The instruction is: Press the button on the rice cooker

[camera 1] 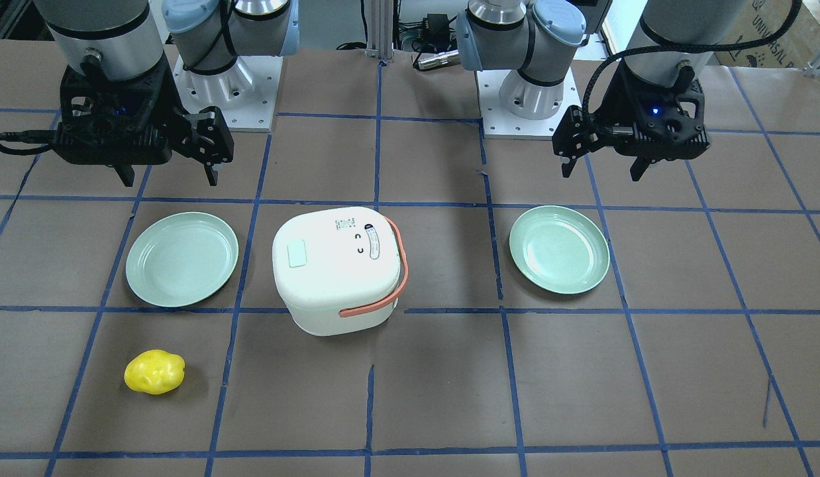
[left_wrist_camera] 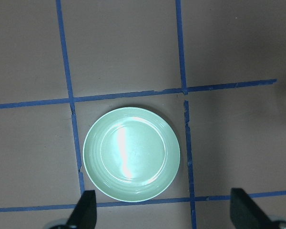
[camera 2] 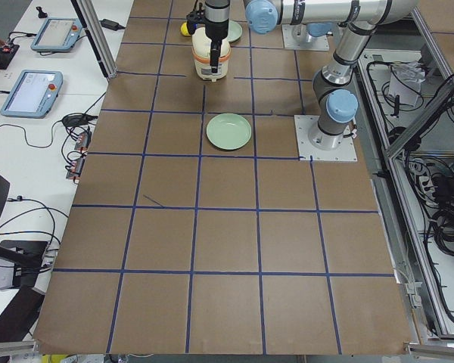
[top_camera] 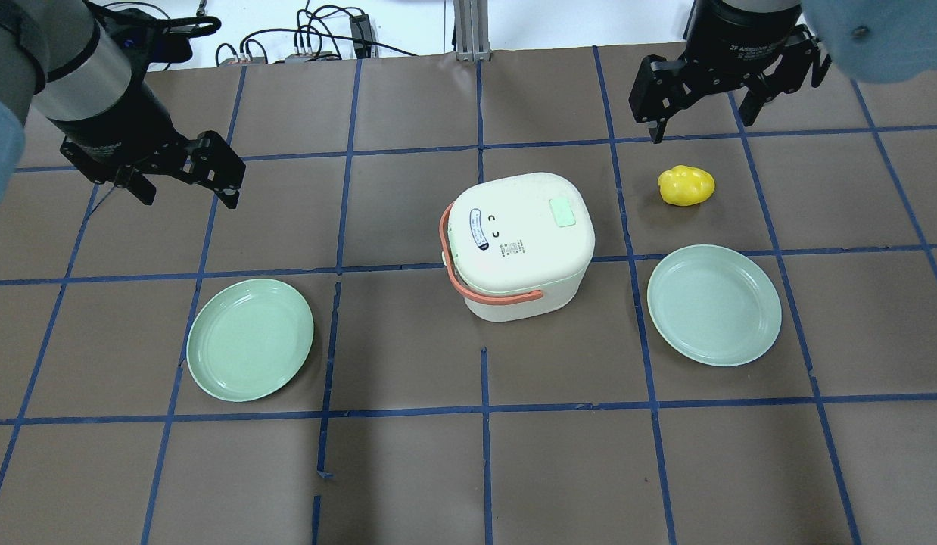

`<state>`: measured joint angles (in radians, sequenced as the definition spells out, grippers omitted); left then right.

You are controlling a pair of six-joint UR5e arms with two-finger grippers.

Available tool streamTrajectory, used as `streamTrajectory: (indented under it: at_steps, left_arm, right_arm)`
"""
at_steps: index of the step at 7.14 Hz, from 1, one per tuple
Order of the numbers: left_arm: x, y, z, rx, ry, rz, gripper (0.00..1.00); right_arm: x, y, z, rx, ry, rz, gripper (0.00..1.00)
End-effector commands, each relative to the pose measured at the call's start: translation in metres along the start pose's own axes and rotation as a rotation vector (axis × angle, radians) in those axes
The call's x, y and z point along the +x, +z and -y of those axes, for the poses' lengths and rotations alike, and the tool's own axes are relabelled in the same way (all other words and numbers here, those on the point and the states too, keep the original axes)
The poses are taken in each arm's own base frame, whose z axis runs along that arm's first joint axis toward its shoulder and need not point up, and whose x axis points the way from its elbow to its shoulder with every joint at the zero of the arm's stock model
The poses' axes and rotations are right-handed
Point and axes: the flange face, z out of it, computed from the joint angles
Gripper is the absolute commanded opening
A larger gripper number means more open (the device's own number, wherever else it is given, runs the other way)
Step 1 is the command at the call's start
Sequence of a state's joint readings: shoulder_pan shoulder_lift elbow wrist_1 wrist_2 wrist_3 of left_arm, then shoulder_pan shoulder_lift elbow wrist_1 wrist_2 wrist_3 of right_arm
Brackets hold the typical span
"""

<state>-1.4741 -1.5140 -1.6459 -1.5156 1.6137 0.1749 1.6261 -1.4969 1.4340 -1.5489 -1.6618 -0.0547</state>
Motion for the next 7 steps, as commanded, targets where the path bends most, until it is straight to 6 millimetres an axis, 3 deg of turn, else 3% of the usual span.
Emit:
streamTrajectory:
  at_steps: [1,7]
  left_arm:
    - [0.0,0.0,0.0,0.0,0.0,0.0,1.0]
    - [0.0,0.0,0.0,0.0,0.0,0.0,1.0]
  right_arm:
    - [0.0024,0.0009,0.0002,-0.002,0.002,0.0,1.0]
    - [-0.0043,0.009,-0.0048,-0.017,0.006,0.009,1.0]
